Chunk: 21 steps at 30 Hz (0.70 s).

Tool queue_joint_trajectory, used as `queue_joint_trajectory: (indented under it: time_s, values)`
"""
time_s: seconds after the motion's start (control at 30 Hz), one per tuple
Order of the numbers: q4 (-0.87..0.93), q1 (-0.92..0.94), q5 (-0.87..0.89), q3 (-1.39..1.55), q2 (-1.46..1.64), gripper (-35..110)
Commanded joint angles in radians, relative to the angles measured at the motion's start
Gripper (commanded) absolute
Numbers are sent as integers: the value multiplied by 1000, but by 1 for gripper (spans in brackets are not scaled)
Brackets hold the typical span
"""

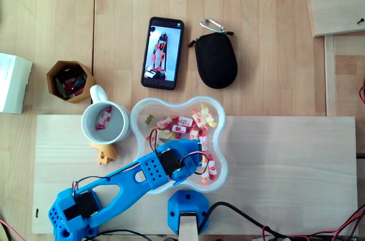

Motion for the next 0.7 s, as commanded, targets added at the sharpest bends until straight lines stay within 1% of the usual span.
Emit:
queue_joint_trajectory:
  time_s: [0.0,0.1,0.2,0.33,0.47,0.67]
  values:
    - [17,8,21,-12,69,3]
    - [18,-6,23,-11,71,8]
    - [20,-60,25,-3,69,11]
    - [21,-120,43,6,60,11]
    - [21,-133,86,6,60,9]
    - [26,-129,58,9,58,10]
